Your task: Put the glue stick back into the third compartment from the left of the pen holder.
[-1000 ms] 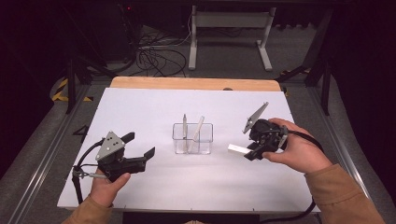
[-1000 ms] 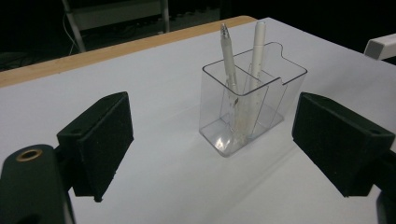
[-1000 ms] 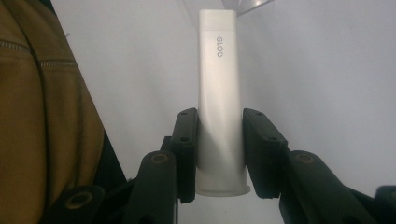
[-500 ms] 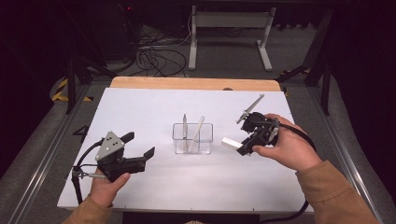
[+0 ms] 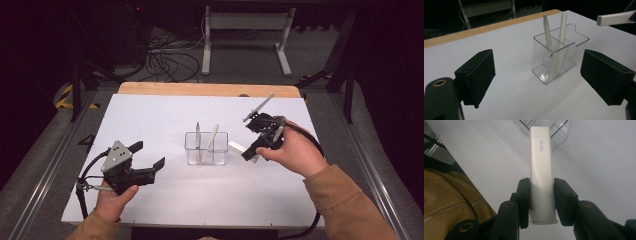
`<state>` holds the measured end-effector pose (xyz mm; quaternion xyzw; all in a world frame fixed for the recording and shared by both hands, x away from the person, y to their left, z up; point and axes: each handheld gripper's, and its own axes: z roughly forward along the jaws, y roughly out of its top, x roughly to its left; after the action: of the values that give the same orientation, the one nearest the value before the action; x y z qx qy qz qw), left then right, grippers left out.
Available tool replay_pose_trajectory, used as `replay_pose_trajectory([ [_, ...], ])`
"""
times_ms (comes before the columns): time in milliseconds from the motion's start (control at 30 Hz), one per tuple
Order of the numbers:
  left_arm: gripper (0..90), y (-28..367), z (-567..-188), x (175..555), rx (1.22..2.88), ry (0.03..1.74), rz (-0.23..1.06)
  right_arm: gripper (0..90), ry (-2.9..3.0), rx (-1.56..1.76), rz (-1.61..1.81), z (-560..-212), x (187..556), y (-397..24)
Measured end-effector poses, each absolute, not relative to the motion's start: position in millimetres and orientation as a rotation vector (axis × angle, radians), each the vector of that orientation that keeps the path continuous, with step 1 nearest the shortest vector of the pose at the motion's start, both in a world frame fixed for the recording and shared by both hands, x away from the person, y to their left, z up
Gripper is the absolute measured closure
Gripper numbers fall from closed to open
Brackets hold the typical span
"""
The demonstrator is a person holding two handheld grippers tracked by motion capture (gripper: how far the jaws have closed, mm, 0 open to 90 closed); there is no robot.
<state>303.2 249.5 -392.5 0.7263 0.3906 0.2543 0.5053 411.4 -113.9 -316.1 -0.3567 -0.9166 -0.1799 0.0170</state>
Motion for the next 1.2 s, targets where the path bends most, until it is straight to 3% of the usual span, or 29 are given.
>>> replay_pose_trajectory([
  [1200,13.4,251.3,-391.3,303.1,1.753,0.938,0.619,67.6,-2.719,-1.422,-0.406,-328.3,440.9,-66.1],
])
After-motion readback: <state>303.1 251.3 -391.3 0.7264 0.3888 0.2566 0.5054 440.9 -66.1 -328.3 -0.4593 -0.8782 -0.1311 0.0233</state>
